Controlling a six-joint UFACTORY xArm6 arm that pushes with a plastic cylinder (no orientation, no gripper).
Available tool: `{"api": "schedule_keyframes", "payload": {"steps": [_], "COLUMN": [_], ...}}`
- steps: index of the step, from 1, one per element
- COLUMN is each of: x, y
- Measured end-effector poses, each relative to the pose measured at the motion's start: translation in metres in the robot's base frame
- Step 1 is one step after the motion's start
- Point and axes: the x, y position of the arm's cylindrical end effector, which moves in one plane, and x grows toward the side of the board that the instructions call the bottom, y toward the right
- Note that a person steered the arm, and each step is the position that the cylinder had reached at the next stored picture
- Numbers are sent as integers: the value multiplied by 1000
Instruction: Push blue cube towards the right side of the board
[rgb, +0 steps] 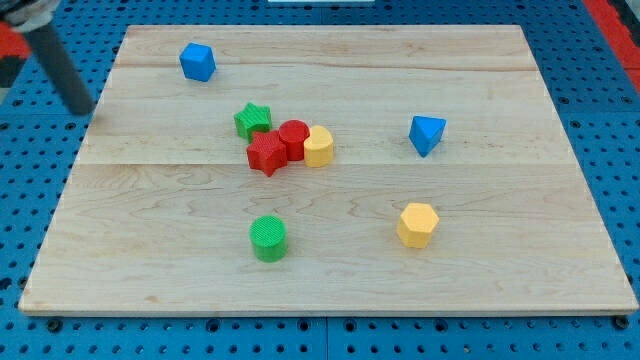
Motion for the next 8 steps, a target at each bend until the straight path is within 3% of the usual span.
{"api": "schedule_keyframes", "payload": {"steps": [1,4,6,7,8], "x": [-45,-81,-90,-59,-16], "y": [27,166,200,263,287]}}
